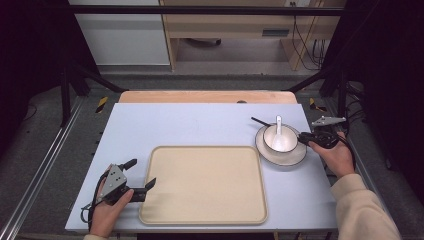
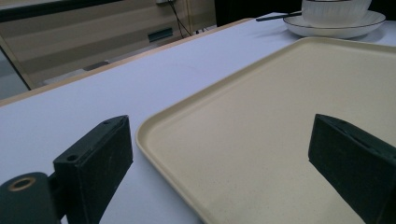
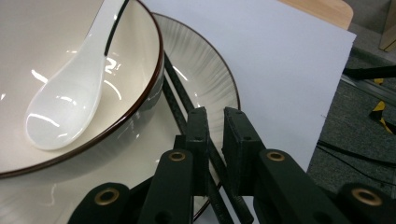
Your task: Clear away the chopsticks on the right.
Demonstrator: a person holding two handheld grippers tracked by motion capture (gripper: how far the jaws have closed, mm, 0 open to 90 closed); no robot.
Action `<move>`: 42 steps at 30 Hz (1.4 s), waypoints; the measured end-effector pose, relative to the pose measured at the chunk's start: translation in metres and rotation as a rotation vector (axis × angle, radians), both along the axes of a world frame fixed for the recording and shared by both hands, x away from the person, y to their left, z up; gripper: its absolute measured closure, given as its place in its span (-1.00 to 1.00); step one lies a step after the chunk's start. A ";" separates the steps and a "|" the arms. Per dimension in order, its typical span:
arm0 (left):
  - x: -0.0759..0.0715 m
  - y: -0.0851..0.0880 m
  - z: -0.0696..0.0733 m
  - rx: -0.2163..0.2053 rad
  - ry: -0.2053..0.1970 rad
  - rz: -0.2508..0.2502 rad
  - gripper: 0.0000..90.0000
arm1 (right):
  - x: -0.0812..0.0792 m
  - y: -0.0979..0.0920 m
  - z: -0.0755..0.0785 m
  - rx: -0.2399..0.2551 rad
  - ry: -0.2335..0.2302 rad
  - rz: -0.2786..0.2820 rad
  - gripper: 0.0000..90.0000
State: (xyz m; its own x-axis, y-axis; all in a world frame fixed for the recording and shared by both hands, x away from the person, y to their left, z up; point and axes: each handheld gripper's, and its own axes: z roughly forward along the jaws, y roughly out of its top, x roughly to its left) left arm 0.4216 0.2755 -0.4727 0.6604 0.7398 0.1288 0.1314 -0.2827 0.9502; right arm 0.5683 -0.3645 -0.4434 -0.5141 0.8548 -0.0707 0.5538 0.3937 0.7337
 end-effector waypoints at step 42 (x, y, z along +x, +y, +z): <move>0.005 -0.005 0.003 -0.014 -0.011 -0.008 -0.85 | -0.128 0.038 0.024 -0.082 -0.364 -0.227 0.90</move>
